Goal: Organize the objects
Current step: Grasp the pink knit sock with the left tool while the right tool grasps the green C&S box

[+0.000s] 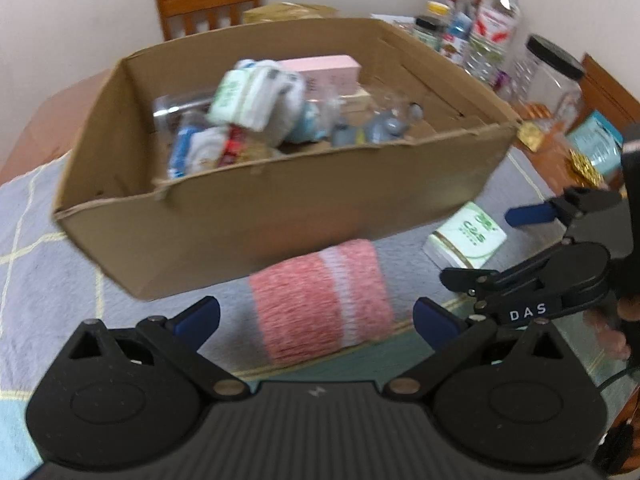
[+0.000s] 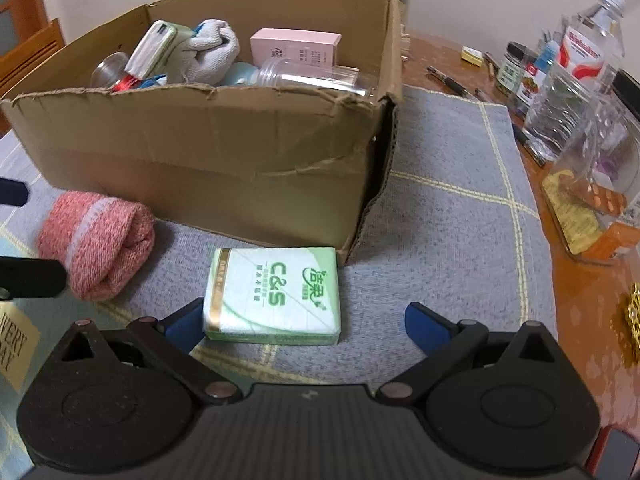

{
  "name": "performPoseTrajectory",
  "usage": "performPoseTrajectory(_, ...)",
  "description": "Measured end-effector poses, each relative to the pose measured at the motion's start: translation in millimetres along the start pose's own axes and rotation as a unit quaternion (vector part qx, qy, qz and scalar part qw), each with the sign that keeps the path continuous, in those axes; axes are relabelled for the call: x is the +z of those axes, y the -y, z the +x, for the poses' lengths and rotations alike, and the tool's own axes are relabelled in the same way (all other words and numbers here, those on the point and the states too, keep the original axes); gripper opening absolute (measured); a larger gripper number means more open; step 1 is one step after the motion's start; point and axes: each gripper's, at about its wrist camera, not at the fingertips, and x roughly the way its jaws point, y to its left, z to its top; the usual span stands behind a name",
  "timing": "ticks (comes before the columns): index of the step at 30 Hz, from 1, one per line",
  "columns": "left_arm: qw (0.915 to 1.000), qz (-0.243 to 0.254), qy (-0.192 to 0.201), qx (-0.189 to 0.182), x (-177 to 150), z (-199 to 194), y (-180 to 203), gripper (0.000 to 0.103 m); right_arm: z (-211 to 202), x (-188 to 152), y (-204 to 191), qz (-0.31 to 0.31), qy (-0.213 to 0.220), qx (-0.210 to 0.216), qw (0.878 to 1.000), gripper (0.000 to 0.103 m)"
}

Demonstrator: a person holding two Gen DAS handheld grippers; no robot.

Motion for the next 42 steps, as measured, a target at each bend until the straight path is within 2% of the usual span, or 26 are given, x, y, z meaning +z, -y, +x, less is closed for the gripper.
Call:
performPoseTrajectory(4,0.9997,0.022,-0.001,0.010,-0.9,11.1,13.6,0.102,-1.7,-2.6,4.4,-0.017,0.003,0.012,1.000,0.103)
performPoseTrajectory(10,0.9990,0.027,-0.008,0.035,-4.4,32.1,22.9,0.102,-2.3,-5.5,8.7,-0.024,0.011,0.017,1.000,0.103)
performPoseTrajectory(13,0.9996,0.014,-0.009,0.024,-7.2,36.3,18.4,0.102,-3.6,-7.1,10.6,-0.026,0.014,0.018,0.999,0.103)
performPoseTrajectory(20,0.9985,-0.037,-0.015,0.038,-14.1,37.9,-7.9,0.103,-4.1,-7.9,11.0,-0.030,0.016,0.021,0.999,0.103)
performPoseTrajectory(23,0.9991,-0.025,-0.009,0.034,-16.9,36.7,-9.9,0.103,-4.6,-8.4,11.2,-0.030,0.017,0.021,0.999,0.103)
performPoseTrajectory(29,0.9980,-0.045,-0.014,0.043,-8.1,41.5,-6.3,0.103,-4.5,-9.0,10.9,-0.030,0.019,0.021,0.999,0.103)
performPoseTrajectory(37,0.9984,-0.039,-0.005,0.039,-3.0,45.8,8.5,0.102,-5.8,-10.8,10.1,-0.027,0.022,0.019,0.999,0.103)
performPoseTrajectory(42,0.9985,-0.038,-0.003,0.040,-1.4,44.5,11.1,0.097,-5.5,-9.9,8.6,-0.023,0.020,0.015,0.999,0.103)
